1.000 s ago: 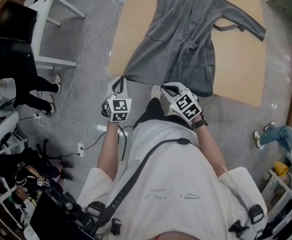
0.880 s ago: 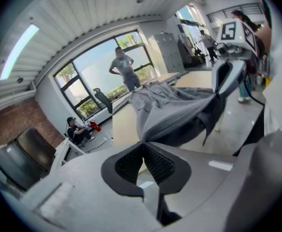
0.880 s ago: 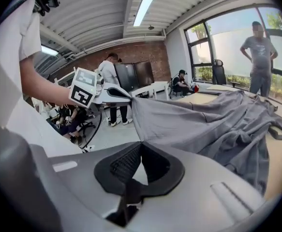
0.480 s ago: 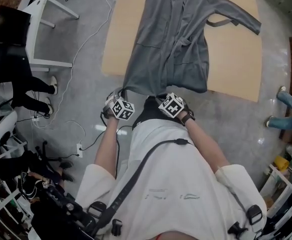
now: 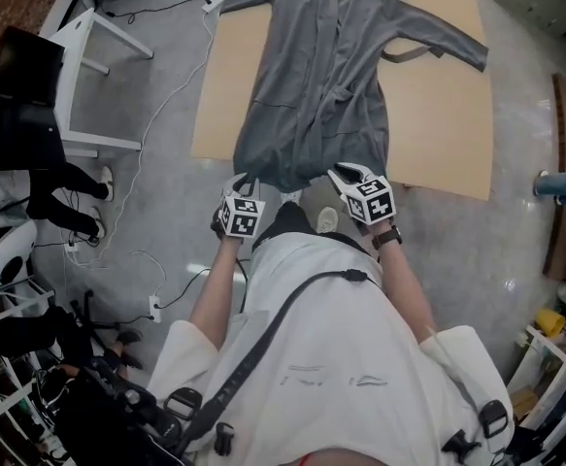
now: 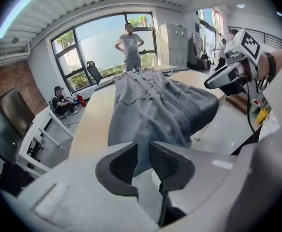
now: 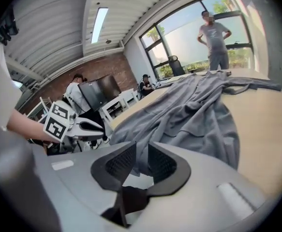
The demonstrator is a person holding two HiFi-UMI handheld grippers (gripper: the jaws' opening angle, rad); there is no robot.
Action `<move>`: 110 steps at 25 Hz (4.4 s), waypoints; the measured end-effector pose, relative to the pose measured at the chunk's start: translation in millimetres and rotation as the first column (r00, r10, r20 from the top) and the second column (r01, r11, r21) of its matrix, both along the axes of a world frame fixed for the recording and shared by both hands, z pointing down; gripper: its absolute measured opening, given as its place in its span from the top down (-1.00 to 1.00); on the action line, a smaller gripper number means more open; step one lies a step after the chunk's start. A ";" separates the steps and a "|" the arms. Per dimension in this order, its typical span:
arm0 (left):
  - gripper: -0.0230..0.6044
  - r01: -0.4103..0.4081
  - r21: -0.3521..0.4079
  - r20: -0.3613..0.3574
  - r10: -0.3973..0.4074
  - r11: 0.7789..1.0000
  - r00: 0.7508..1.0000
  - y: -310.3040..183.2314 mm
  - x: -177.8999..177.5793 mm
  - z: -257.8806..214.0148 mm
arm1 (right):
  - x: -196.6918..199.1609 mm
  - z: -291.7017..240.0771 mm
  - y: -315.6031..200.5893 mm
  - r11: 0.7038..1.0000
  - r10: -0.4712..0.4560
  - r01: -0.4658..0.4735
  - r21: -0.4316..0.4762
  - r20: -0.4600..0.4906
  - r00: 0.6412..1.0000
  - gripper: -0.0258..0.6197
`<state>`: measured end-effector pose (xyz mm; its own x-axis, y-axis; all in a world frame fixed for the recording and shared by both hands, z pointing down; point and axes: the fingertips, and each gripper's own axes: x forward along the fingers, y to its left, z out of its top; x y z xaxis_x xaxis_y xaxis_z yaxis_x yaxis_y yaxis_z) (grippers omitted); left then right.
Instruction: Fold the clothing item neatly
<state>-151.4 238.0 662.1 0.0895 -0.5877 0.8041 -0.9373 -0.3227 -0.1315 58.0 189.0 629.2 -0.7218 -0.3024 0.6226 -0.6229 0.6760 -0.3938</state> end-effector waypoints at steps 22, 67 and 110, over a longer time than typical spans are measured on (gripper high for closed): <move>0.90 -0.153 -0.187 -0.195 0.116 0.970 0.974 -62.6 175.8 58.1 | 102.1 -15.5 42.0 0.912 0.409 -0.410 -0.012 -0.034 0.912 0.71; 0.51 -0.092 -0.093 -0.610 0.016 0.991 0.792 -222.0 154.4 -47.2 | 15.4 -60.0 -438.2 0.960 0.166 -0.109 0.258 -0.212 0.963 0.69; 0.51 0.078 -0.083 -0.575 -0.112 0.993 0.810 -383.4 144.2 -46.4 | 8.7 -50.6 -675.4 0.945 0.227 -0.285 0.159 0.307 0.924 0.51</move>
